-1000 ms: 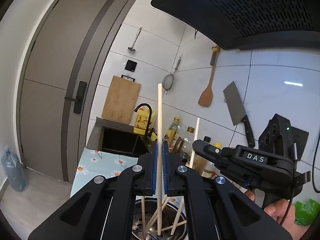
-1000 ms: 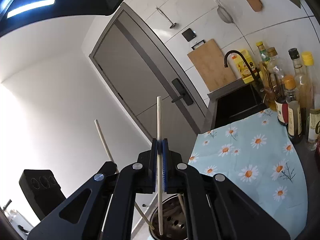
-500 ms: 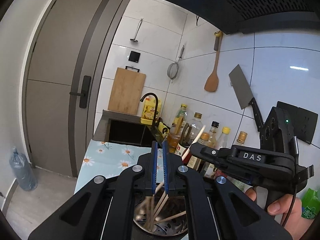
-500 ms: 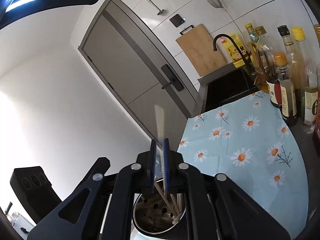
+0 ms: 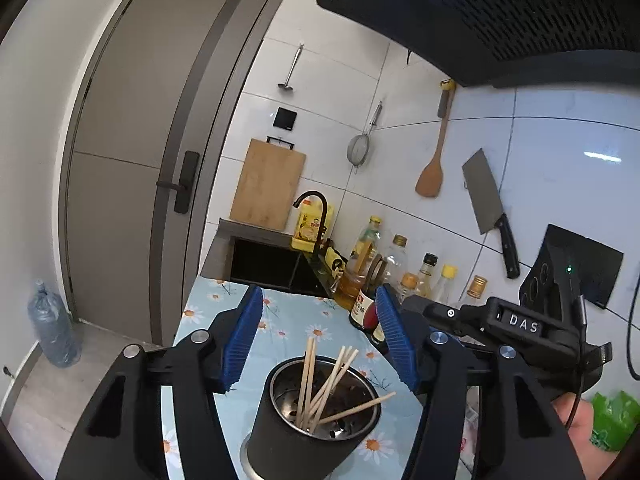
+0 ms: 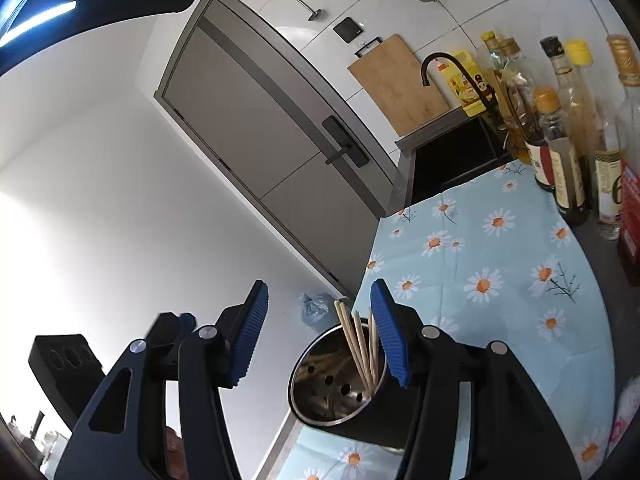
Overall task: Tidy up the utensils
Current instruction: 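Open both grippers to drop the chopsticks into the holder, then lower both tools back over the chopstick pile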
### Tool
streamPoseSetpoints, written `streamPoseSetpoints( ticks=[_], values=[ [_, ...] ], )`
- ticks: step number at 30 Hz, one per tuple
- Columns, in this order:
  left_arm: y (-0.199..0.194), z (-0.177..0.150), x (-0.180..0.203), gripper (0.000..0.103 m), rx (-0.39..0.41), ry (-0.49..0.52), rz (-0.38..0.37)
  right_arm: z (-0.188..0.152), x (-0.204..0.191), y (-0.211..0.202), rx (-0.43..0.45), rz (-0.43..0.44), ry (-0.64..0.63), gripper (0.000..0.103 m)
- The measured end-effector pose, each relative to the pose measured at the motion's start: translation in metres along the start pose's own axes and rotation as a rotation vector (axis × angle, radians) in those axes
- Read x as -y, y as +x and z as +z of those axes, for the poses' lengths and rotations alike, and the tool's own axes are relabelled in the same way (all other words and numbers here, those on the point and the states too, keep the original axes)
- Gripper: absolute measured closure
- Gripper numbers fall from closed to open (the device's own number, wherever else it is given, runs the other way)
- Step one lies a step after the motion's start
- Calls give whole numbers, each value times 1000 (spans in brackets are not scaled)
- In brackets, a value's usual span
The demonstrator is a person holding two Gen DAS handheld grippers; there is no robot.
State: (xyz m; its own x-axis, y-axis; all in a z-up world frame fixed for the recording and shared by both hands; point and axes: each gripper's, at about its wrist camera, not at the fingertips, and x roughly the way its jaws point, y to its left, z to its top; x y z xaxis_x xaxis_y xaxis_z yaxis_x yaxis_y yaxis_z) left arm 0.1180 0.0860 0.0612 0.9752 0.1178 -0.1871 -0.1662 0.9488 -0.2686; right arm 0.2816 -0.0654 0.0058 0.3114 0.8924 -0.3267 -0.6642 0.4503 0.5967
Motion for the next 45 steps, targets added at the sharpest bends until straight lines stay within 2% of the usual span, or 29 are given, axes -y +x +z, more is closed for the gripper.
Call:
streamPoseSetpoints(
  ticks=[2, 4, 5, 6, 7, 9, 11, 12, 15, 18, 21, 27, 30, 32, 33, 36, 38, 41, 45],
  values=[
    [-5, 4, 3, 46, -23, 14, 31, -2, -4, -7, -3, -1, 4, 38],
    [-10, 8, 3, 43, -63, -6, 26, -7, -8, -17, -9, 2, 15, 26],
    [-12, 9, 4, 35, -86, -19, 18, -10, -10, -22, -11, 6, 26, 21],
    [-15, 9, 4, 28, -105, -24, 19, -11, -11, -27, -10, 7, 34, 12],
    [-17, 9, 5, 25, -115, -23, 24, -15, -13, -33, -10, 3, 43, 6],
    [-24, 6, 8, 21, -139, -12, 21, -19, -17, -40, -31, -31, 47, 5],
    [-29, 1, 10, 21, -170, 3, 2, -26, -24, -43, -102, -113, 31, 5],
    [-29, -1, 10, 21, -186, 11, 0, -31, -26, -44, -134, -119, 20, 5],
    [-31, -17, 9, 21, -288, 45, 7, -47, -26, -46, -199, -157, 15, 5],
    [-33, -32, 5, 21, -369, 62, 1, -67, -19, -46, -238, -235, 44, 5],
    [-35, -53, -4, 21, -473, 54, -29, -91, -6, -34, -348, -237, 126, 6],
    [-31, -85, -11, 22, -672, 77, -90, -131, 9, -20, -474, -307, 262, 22],
    [-32, -94, -15, 22, -714, 79, -108, -144, 11, -17, -502, -340, 282, 32],
    [-28, -105, -19, 22, -771, 73, -122, -153, 13, -16, -526, -374, 302, 41],
    [-25, -110, -20, 22, -795, 74, -125, -159, 16, -14, -547, -379, 323, 43],
    [-23, -125, -22, 28, -828, 91, -118, -176, 27, -8, -628, -420, 375, 48],
    [-22, -132, -26, 30, -845, 84, -127, -186, 29, -4, -661, -443, 376, 59],
    [-19, -143, -32, 31, -883, 81, -125, -199, 30, 1, -682, -467, 387, 68],
    [-20, -151, -37, 32, -918, 88, -128, -209, 29, 12, -700, -520, 393, 75]
  ],
)
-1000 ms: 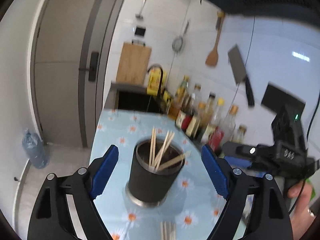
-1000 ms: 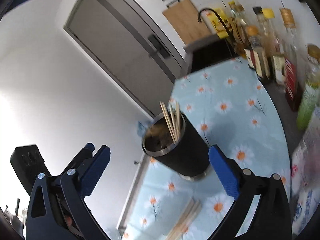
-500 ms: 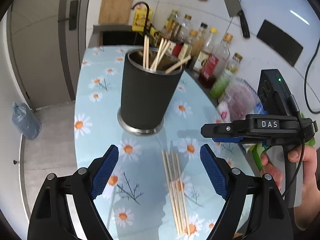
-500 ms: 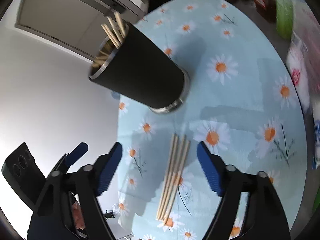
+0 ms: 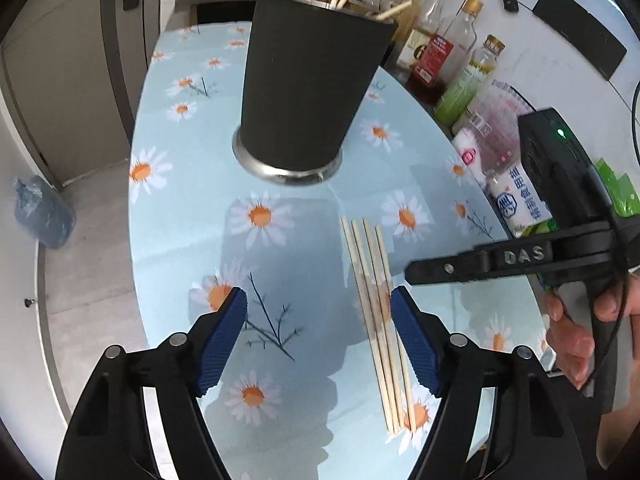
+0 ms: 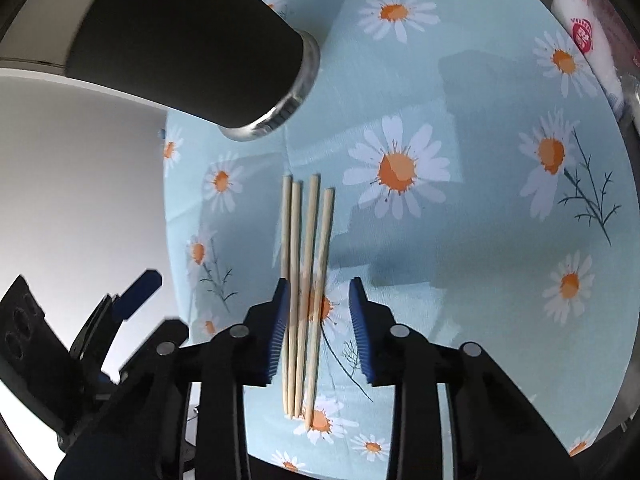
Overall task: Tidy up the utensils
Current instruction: 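Lower both tools back over the chopstick pile, then close the right gripper on one chopstick and lift it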
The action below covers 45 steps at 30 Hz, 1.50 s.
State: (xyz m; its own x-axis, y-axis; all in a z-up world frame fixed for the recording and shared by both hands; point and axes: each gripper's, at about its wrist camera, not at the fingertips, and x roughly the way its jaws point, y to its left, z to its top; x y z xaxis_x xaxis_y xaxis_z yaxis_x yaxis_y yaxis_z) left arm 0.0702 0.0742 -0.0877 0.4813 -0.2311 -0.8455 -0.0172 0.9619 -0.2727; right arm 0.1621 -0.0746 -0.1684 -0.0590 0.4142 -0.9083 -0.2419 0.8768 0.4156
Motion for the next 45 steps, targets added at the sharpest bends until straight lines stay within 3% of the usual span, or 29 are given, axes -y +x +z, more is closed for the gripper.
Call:
streamPoseSetpoints(
  ticks=[8, 17, 26, 31, 35, 45],
  values=[
    [10, -12, -9, 32, -44, 14, -19, 6, -21, 15, 7, -156, -9, 88],
    [15, -19, -18, 32, -62, 18, -26, 9, -34, 30, 9, -259, -19, 92],
    [20, -23, -18, 31, -81, 63, 10, 9, -67, 52, 21, -434, -77, 96],
    [19, -23, -14, 31, -75, 61, -7, 5, -75, 59, 19, -426, -85, 98],
    [22, -23, -11, 31, -81, 68, 7, 3, -57, 45, 18, -390, -69, 98],
    [36, -10, 5, 32, -118, 41, 40, 4, -17, -7, 40, -215, -49, 98]
  ],
)
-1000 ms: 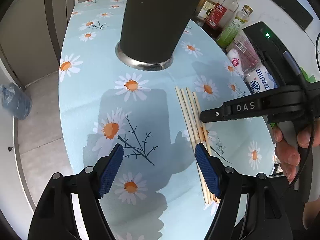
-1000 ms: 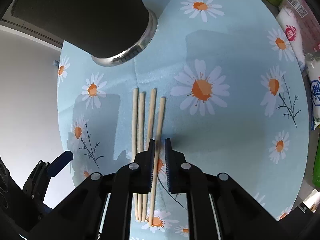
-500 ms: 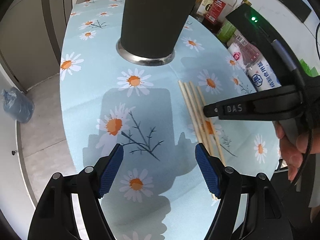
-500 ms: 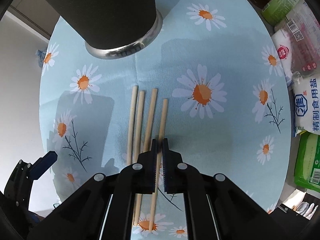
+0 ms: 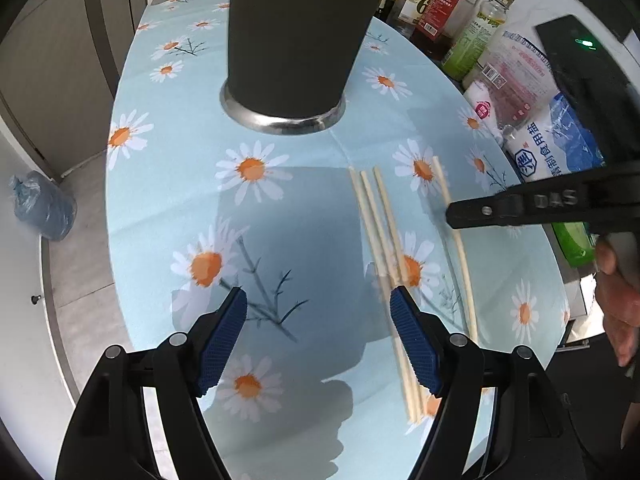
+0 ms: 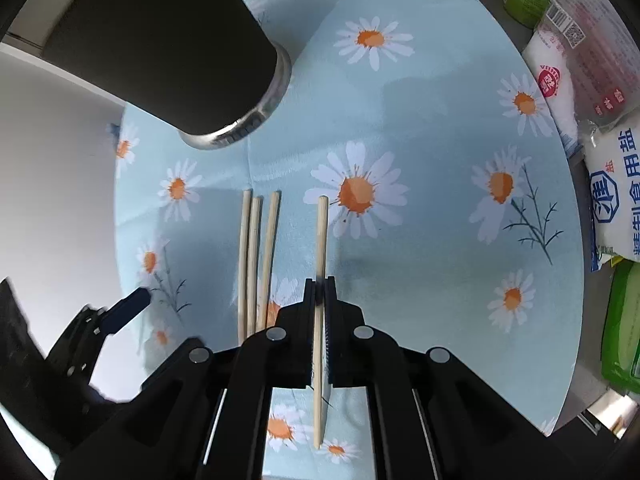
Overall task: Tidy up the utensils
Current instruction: 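Close the right gripper on one chopstick and lift it, then close the left gripper on a chopstick while the right tool holds its chopstick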
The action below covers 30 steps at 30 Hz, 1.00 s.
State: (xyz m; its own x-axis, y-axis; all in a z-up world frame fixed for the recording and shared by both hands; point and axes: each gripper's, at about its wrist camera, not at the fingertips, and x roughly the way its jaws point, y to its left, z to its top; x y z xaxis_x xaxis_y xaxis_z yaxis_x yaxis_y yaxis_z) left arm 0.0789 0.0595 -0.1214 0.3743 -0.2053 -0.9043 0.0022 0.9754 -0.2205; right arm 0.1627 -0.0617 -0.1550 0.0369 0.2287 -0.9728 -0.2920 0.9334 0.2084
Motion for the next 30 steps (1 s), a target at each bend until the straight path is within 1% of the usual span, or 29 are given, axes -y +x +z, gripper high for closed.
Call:
streamPoseSetpoints(
  ticks=[2, 4, 6, 9, 11, 17, 22, 30],
  values=[
    [2, 4, 7, 32, -10, 0, 6, -1, 9, -11, 13, 29, -6, 98],
    [4, 8, 13, 32, -14, 10, 37, -2, 16, -22, 49, 25, -19, 98],
    [9, 12, 16, 42, -34, 12, 50, -3, 24, -30, 66, 37, -29, 98],
    [17, 13, 18, 46, -54, 11, 91, 0, 33, -37, 74, 49, -36, 98],
    [20, 13, 18, 47, -67, -3, 92, -2, 42, -38, 79, 54, -34, 98],
    [25, 18, 24, 47, -69, -6, 114, 1, 60, -44, 86, 48, -30, 98],
    [33, 20, 24, 47, -95, -12, 144, 4, 59, -41, 90, 53, -33, 98],
    [43, 29, 28, 47, -107, -2, 174, 8, 62, -41, 86, 62, -35, 98]
  ],
)
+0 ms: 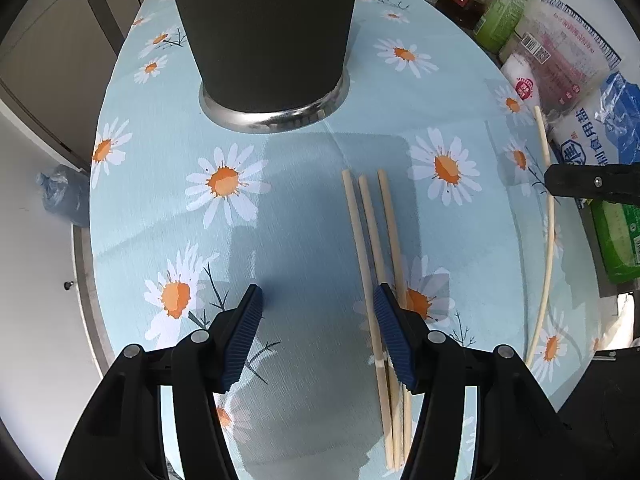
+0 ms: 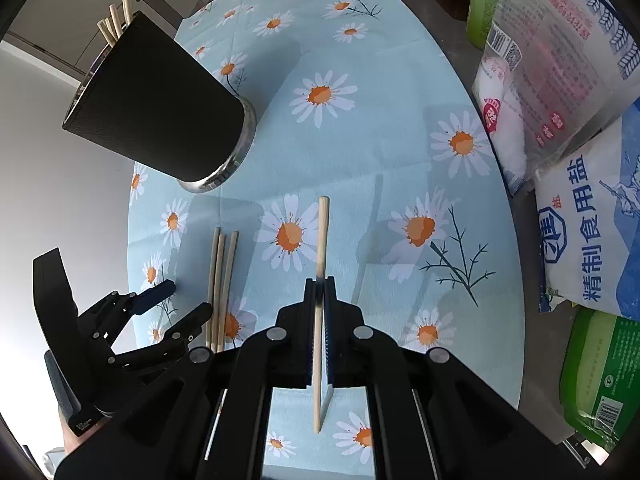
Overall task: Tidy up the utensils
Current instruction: 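Close the left gripper on a chopstick while the right tool holds its chopstick, then carry both held chopsticks up over the black holder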
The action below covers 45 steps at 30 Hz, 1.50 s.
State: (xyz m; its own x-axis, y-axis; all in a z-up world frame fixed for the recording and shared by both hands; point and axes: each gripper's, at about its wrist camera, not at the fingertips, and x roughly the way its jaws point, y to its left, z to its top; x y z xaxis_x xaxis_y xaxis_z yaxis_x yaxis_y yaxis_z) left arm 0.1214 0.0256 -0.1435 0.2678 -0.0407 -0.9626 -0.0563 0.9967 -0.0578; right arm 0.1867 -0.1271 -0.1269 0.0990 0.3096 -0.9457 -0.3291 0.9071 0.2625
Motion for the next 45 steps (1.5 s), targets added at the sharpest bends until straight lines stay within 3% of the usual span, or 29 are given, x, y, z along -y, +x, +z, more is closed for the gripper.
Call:
streamPoseSetpoints(
  ticks=[3, 8, 12, 15, 29, 45],
  values=[
    [3, 2, 7, 54, 4, 21, 58, 1, 0, 0, 2, -8, -4, 98],
    [5, 3, 12, 62, 15, 9, 66, 2, -1, 2, 1, -4, -8, 98],
    [5, 0, 11, 91, 22, -12, 74, 3, -2, 6, -6, 3, -16, 98],
    [3, -1, 2, 98, 23, -38, 58, 3, -2, 7, -8, 6, -19, 98],
    [-13, -10, -10, 99, 84, -66, 8, -4, -16, 11, -9, 55, -59, 98],
    [-92, 8, -16, 99, 258, -77, 4, 6, -54, -22, 80, 129, -156, 98]
  ],
)
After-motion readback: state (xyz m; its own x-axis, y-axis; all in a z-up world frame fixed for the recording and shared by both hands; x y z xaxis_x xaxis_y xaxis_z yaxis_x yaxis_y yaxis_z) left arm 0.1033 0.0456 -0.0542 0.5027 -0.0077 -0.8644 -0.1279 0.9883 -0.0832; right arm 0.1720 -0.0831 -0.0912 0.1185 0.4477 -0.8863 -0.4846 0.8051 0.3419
